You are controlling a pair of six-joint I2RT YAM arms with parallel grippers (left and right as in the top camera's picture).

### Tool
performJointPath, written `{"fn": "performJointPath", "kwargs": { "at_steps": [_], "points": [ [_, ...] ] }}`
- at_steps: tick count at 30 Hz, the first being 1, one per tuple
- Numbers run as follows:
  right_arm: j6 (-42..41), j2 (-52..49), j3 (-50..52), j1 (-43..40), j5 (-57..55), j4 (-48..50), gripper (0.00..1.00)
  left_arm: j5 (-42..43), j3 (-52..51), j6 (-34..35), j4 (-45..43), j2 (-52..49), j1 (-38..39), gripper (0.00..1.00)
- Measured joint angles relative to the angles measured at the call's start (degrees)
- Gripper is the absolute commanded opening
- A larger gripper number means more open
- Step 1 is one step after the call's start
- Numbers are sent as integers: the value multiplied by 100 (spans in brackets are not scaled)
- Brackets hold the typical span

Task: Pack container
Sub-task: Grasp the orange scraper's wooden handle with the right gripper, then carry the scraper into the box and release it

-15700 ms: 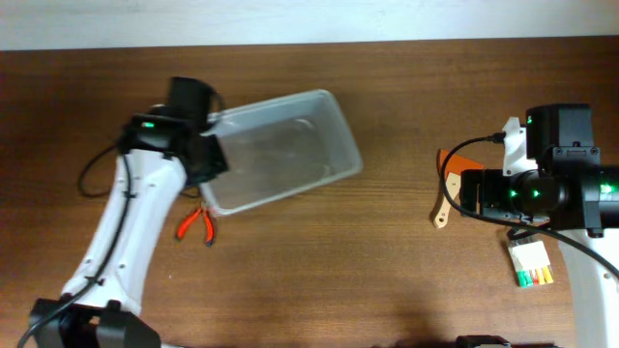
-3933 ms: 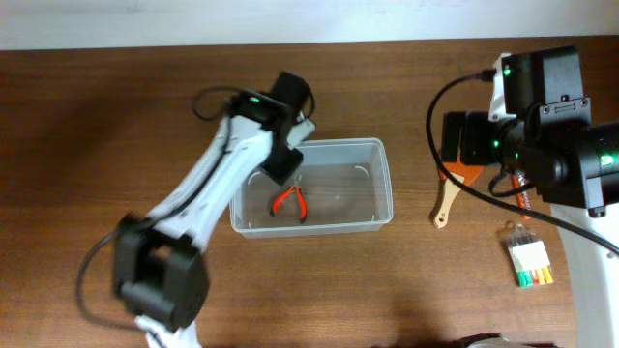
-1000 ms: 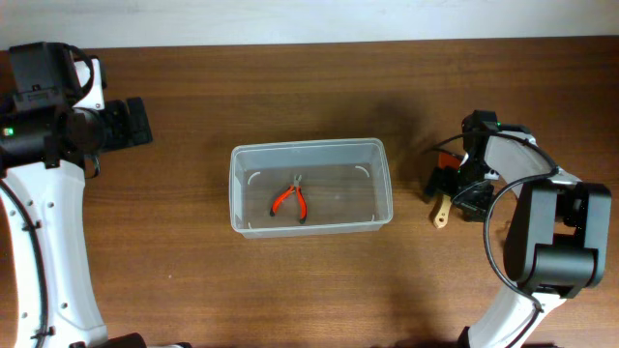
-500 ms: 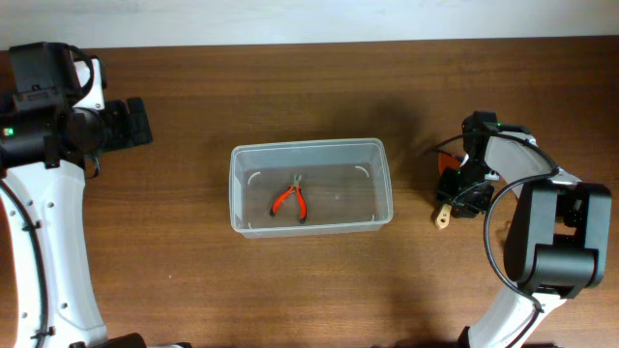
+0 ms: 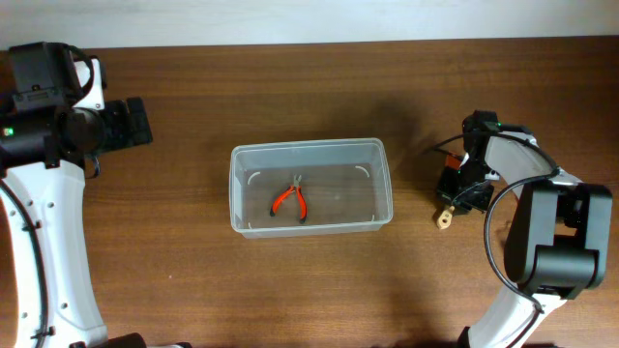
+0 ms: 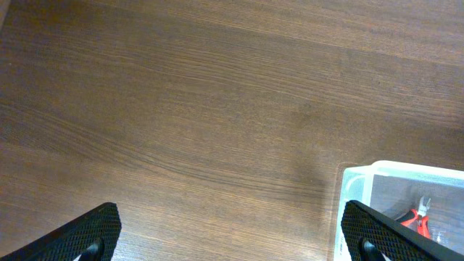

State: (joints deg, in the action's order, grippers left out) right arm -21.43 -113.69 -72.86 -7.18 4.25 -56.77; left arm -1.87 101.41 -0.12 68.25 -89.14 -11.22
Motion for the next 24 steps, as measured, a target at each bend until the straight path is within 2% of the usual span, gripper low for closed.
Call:
{"fn": "performJointPath", "kwargs": {
  "at_steps": [9, 12, 19, 24],
  "points": [
    [44, 7, -52, 0, 17, -70, 4, 2, 0, 0, 85, 0, 0, 99],
    [114, 9, -278, 0, 15, -376, 4, 2, 0, -2, 92, 0, 0, 99],
    [595, 402, -1707, 13, 13, -1241, 4, 2, 0, 0, 98, 0, 0, 99],
    [1812, 1073, -3141, 400, -11, -2055, 4, 2, 0, 0, 96, 0, 0, 99]
  ]
}}
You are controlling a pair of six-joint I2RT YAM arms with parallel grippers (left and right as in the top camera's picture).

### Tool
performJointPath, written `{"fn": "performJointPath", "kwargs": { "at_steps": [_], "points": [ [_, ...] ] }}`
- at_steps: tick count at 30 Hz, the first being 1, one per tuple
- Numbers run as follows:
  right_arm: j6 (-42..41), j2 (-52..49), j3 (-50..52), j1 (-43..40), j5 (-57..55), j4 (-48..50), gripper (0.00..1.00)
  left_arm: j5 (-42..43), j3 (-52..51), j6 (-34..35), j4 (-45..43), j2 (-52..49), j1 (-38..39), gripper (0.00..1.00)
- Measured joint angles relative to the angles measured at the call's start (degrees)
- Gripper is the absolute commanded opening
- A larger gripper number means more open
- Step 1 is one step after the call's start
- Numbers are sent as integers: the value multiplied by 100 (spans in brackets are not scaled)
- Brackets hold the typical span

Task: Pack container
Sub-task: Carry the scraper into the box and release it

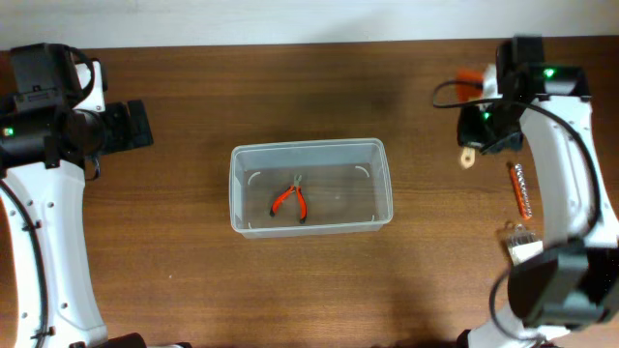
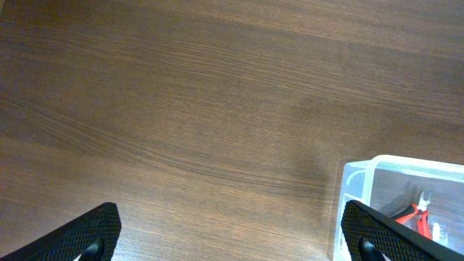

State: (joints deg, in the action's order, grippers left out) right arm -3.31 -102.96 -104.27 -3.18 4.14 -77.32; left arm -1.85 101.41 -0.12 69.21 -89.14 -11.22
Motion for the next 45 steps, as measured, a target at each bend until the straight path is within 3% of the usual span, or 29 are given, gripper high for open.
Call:
{"fn": "performJointPath", "kwargs": {
  "at_steps": [4, 11, 19, 29, 31, 35, 45],
  "points": [
    [1453, 415, -610, 957, 52, -542, 4, -2, 0, -2, 0, 0, 0, 99],
    [3853, 334, -619, 2450, 138, -920, 4, 0, 0, 0, 0, 0, 0, 99],
    [4872, -516, -619, 3147, 133, -748, 4, -2, 0, 0, 2, 0, 0, 99],
    [5176, -2184, -608, 3292, 140, -688, 4, 0, 0, 0, 4, 0, 0, 99],
    [5176, -2365, -608, 3292, 142, -688, 9, 0, 0, 0, 4, 0, 0, 99],
    [5200, -2527, -608, 3292, 225, -675, 49, 0, 0, 0, 4, 0, 0, 99],
    [5031, -2527, -610, 3292, 625, -785, 64, 0, 0, 0, 4, 0, 0, 99]
  ]
}}
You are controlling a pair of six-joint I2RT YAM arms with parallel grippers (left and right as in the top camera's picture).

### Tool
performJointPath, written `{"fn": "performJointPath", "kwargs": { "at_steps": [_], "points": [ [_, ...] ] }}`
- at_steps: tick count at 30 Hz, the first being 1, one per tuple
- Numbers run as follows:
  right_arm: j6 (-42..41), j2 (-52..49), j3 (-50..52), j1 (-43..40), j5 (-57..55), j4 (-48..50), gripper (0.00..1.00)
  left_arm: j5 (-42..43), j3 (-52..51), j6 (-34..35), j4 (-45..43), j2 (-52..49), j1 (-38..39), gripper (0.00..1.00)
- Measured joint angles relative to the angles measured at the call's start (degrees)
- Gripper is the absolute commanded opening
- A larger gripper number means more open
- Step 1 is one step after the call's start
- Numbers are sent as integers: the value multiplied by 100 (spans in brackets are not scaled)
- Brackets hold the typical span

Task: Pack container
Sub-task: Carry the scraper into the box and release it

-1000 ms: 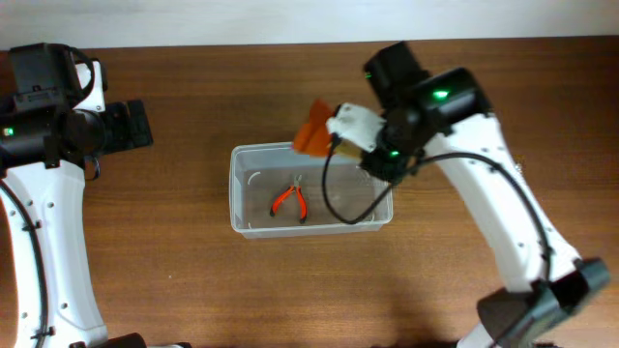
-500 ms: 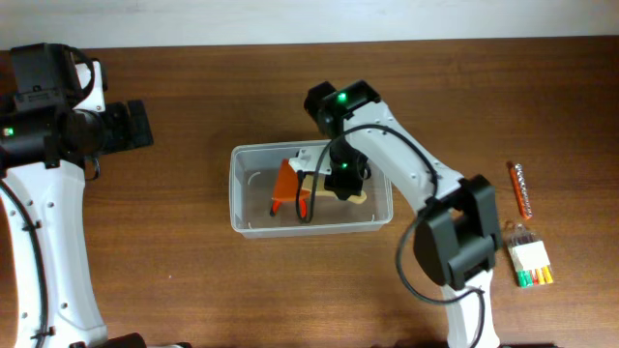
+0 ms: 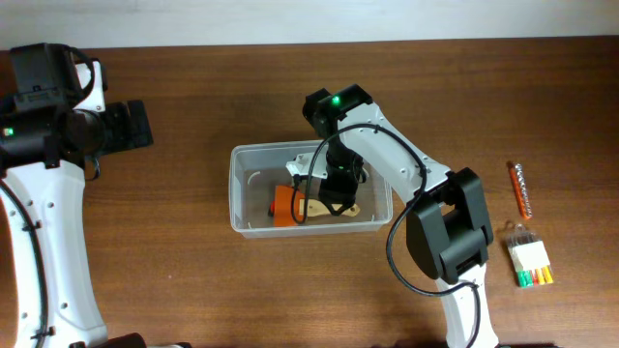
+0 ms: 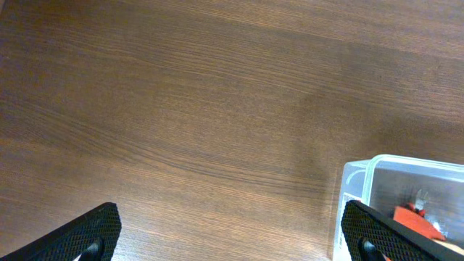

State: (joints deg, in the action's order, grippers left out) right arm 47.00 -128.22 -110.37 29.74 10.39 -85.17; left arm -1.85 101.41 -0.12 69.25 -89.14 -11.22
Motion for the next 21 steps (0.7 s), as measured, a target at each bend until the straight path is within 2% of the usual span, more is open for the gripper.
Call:
{"fn": "performJointPath", "kwargs": {
  "at_steps": [2, 4, 5, 9, 12, 16, 21],
  "points": [
    [-153, 2, -20, -2, 24, -205, 66, -2, 0, 0, 0, 0, 0, 99],
    [-352, 57, -122, -24, 4, -356, 74, -2, 0, 0, -2, 0, 0, 99],
    [-490, 136, -195, -35, -37, -378, 99, -2, 0, -2, 0, 0, 0, 99],
    [-1255, 892, -581, -251, -461, -374, 99, -2, 0, -7, 0, 0, 0, 99],
    [-1910, 1818, -835, -776, -828, -402, 99, -2, 0, -7, 0, 0, 0, 99],
    [-2507, 2979, -1032, -2151, -1174, -603, 99, -2, 0, -9, 0, 0, 0, 99],
    [-2704, 3303, -1010, -3821, -1274, -640, 99, 0, 0, -7, 4, 0, 0, 99]
  ]
}}
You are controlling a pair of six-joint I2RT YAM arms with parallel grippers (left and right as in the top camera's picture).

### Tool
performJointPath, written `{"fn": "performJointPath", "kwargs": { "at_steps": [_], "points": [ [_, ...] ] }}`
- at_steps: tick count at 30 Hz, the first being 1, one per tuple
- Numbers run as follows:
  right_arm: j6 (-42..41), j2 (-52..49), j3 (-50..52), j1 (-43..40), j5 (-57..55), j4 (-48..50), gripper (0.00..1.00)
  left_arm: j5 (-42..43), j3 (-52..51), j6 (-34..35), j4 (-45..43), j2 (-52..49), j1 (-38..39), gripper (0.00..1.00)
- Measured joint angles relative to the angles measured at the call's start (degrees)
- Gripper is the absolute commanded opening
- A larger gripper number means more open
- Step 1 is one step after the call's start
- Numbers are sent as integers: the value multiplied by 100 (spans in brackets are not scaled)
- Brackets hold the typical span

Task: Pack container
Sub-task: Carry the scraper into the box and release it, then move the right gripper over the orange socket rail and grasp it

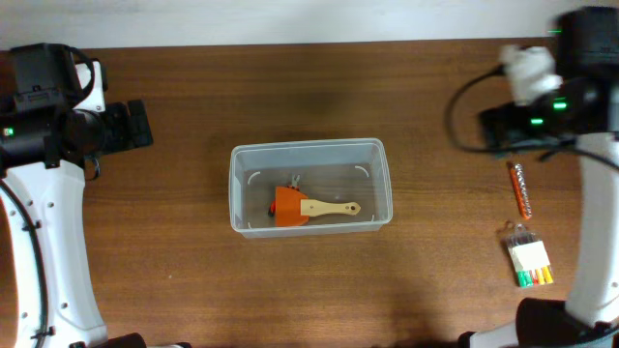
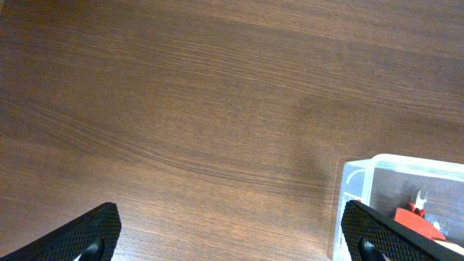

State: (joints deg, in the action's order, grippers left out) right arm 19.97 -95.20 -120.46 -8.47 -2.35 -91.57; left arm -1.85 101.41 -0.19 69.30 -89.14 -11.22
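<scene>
A clear plastic container (image 1: pixel 309 147) stands mid-table. Inside it lies an orange scraper (image 1: pixel 288 207) with a wooden handle, resting over red pliers whose tip (image 1: pixel 294 179) sticks out. My right arm is blurred at the upper right, and its gripper (image 1: pixel 495 128) is well clear of the container; its jaws cannot be made out. At the far left, my left gripper (image 1: pixel 135 126) is open over bare wood. The left wrist view shows its fingers (image 2: pixel 87 232) spread wide with nothing between them, and the container's corner (image 2: pixel 355 181) at lower right.
On the table's right side lie an orange-handled tool (image 1: pixel 519 188) and a pack of markers (image 1: pixel 529 263). The table's far edge meets a white wall along the top of the overhead view.
My right gripper was down inside the container with the orange scraper. Now the scraper lies there alone and the arm is at the upper right. The left arm has not moved.
My right gripper was low on the table's right side with a wooden-handled thing in it, and only the pliers lay in the container. Then it held that thing up at the right rear. Then it was in the container with the scraper, which now lies there.
</scene>
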Motion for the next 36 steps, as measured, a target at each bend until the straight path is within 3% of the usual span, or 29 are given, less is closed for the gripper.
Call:
{"fn": "performJointPath", "kwargs": {
  "at_steps": [4, 8, 15, 20, 36],
  "points": [
    [254, -74, 546, -931, -2, 378, 99, -2, 0, -2, 35, 0, 0, 99],
    [503, -109, 1414, -1335, -50, 1200, 99, 0, 0, -2, 37, 0, 0, 99],
    [1285, -162, 3486, -1552, -42, 3235, 99, -2, -2, -2, 39, 0, 0, 99],
    [1659, -382, 4483, -1565, -7, 4116, 98, -2, -4, -2, 39, 0, 0, 99],
    [1738, -1843, 4647, -1888, 697, 4815, 99, 0, -4, 0, 236, 0, 0, 99]
  ]
}}
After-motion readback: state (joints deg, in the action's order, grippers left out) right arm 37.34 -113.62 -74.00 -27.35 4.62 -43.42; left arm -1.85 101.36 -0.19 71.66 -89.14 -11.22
